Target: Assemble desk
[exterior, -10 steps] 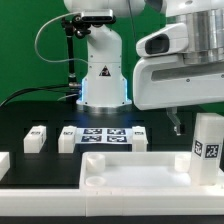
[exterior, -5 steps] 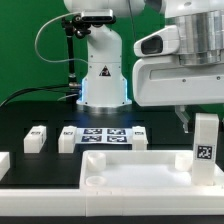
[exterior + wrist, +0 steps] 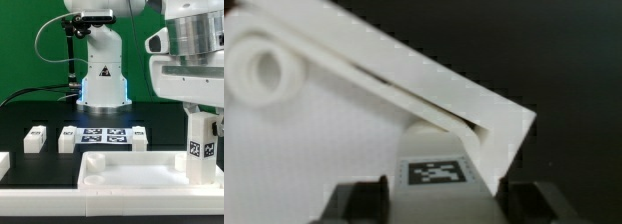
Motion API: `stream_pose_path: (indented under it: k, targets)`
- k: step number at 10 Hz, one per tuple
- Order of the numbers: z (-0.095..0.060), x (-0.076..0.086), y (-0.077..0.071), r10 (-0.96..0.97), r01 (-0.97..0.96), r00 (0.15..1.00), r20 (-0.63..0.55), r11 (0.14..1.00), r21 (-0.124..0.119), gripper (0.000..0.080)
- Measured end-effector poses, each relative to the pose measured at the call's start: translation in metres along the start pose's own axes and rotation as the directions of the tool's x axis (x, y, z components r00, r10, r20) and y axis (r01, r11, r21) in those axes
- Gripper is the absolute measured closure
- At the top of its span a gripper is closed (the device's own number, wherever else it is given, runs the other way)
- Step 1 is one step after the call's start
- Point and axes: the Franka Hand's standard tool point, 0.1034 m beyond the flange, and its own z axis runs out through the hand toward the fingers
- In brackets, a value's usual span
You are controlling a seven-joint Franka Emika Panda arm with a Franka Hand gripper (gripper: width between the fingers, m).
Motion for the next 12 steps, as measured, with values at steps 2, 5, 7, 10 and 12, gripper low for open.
stream_pose_path:
  k: [2,5,7,10,12]
  targets:
    - [0.001,-0.003,-0.006,0.247,-0.247,0.969,0.035,0.969,0.021,0.0507]
    - [0.003,-0.001,-0.011,0.465,-0.467,0.884,0.048,0.883,0.041,0.0507]
    - [0.002,0.001,-0.011,0.55,-0.552,0.834,0.05,0.833,0.043,0.0507]
    - [0.001,0.002,-0.013,0.629,-0.631,0.776,0.054,0.774,0.046,0.0506]
    - [0.001,0.001,-0.013,0.614,-0.616,0.788,0.054,0.787,0.047,0.034]
